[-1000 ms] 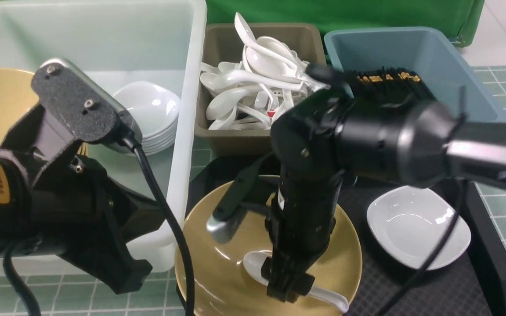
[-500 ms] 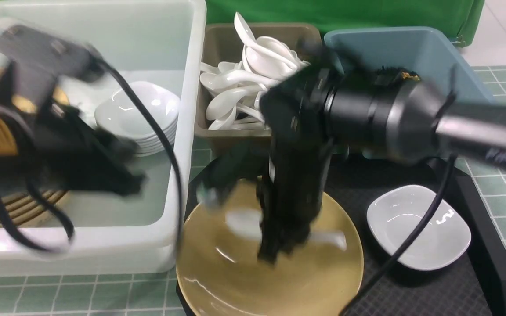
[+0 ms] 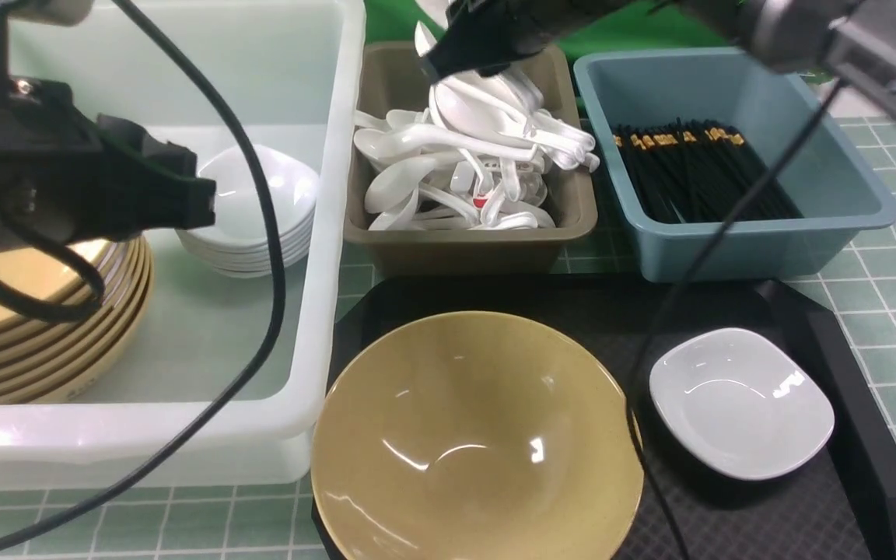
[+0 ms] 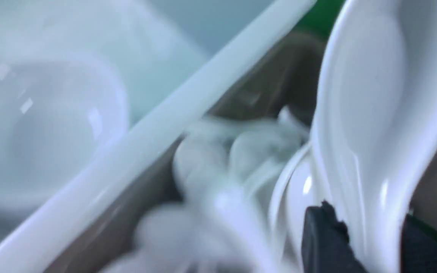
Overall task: On blue table put chopsticks spoon bowls plates into blue grey white boxes.
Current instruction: 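Place the white spoon into the bin of spoons with the right gripper, then grasp the large bowl on the tray by its rim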
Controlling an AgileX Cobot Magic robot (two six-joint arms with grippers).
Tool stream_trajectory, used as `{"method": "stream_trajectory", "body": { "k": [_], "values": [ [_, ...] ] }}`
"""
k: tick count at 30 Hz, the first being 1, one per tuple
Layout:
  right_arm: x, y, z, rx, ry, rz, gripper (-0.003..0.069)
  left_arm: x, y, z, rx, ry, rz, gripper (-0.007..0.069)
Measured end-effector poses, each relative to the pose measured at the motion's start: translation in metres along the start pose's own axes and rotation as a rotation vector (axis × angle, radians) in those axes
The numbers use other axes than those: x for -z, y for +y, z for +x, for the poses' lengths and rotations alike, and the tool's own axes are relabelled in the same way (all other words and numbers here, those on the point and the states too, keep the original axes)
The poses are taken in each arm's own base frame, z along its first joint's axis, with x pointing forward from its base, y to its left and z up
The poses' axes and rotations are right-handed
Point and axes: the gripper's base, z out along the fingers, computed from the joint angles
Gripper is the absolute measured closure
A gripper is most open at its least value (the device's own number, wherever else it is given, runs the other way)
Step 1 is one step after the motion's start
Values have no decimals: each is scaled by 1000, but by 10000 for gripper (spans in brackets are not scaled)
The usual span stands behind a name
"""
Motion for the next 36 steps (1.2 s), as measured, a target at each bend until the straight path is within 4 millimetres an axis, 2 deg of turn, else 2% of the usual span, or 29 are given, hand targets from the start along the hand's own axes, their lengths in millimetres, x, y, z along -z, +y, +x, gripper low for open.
{"method": "stream_trajectory", "body": {
  "k": [1,3,5,6,7,9,13,16,18,22,24,25,26,27,29,32,34,36],
  "values": [
    [-8,-3,1,-4,-23,9,427,-1,0,1,6,4,4,636],
    [-22,-9,3,-12,-60,25,352,-2,-1,3,15,20,9,636],
    [-34,-16,6,-34,-86,40,241,-4,-1,5,19,38,11,636],
    [-37,-19,6,-57,-90,45,148,-5,-1,6,20,50,12,636],
    [-34,-25,5,-81,-87,52,76,-7,-1,7,21,65,13,636],
    [-21,-30,0,-108,-22,51,-1,-11,-2,9,23,98,25,636],
    [18,-33,-14,-83,92,39,-25,-21,-7,3,-1,174,78,609],
    [46,-33,-22,-36,160,24,17,-33,-16,-9,-54,228,152,557],
    [71,-32,-28,0,208,11,111,-50,-27,-18,-150,277,225,480],
    [106,-29,-34,17,217,-9,366,-79,-56,-35,-304,344,346,320],
    [124,-24,-30,23,239,-25,531,-100,-71,-38,-345,404,385,227],
    [128,-24,-32,23,231,-24,531,-103,-71,-36,-346,418,387,220],
    [141,-19,-23,42,271,-41,599,-117,-78,-36,-375,465,403,169],
    [154,-13,-15,61,302,-57,618,-131,-82,-34,-392,507,409,146],
    [164,-9,-8,77,321,-69,620,-146,-83,-31,-406,541,411,129],
    [198,3,21,98,386,-107,621,-188,-85,-15,-473,622,424,112],
    [207,6,39,98,430,-117,621,-204,-86,-6,-503,649,435,112],
    [213,7,47,99,443,-120,621,-215,-86,2,-517,673,445,112]
  ]
}}
